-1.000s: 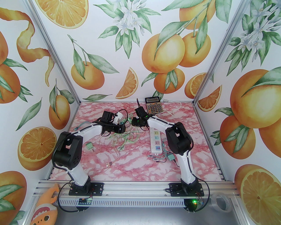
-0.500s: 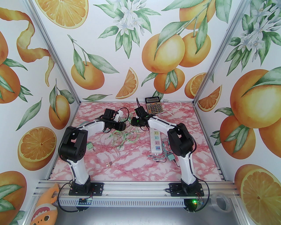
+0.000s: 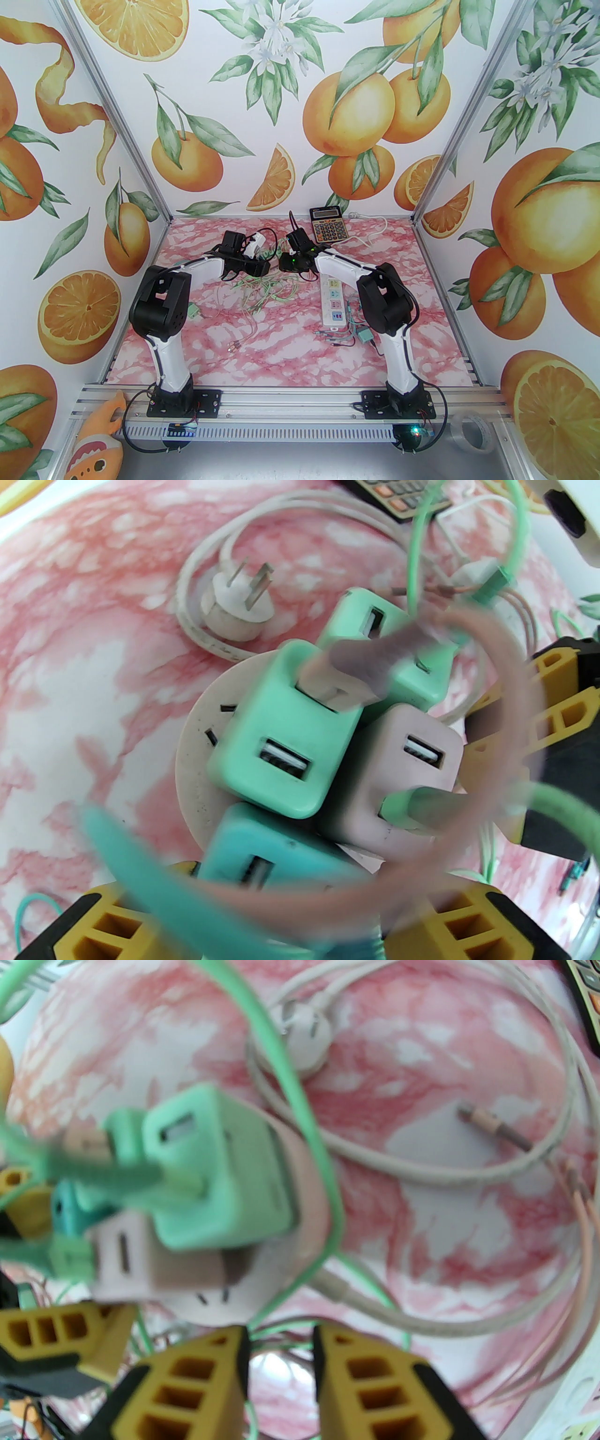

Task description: Pull the plug off the socket

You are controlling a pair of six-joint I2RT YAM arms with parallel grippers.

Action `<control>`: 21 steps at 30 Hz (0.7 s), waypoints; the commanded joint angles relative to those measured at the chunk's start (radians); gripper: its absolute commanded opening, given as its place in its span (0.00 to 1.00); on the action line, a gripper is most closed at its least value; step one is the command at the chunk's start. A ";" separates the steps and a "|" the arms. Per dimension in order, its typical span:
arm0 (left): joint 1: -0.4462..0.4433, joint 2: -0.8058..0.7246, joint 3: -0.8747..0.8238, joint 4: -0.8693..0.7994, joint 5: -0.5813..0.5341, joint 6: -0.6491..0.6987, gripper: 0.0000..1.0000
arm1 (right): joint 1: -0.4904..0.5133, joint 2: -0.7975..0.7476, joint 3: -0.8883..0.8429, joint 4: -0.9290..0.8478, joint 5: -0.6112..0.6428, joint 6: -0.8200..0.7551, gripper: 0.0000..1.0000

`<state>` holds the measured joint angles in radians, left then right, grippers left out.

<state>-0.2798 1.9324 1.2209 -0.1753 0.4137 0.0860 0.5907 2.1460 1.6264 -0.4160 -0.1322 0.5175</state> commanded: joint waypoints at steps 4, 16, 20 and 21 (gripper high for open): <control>-0.062 -0.068 -0.028 0.055 0.066 0.007 0.60 | 0.005 -0.050 -0.011 -0.003 -0.015 -0.024 0.30; -0.188 -0.129 -0.089 0.066 0.009 -0.109 0.61 | -0.055 -0.132 -0.091 -0.012 -0.005 -0.034 0.32; -0.173 -0.149 -0.095 0.049 -0.067 -0.147 0.62 | -0.057 -0.166 -0.125 0.014 -0.019 -0.021 0.32; -0.170 -0.150 -0.090 0.035 -0.089 -0.153 0.62 | -0.056 -0.168 -0.131 0.017 -0.022 -0.018 0.32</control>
<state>-0.4522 1.8339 1.1343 -0.1558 0.3698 -0.0223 0.5404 2.0277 1.5158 -0.4290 -0.1329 0.4992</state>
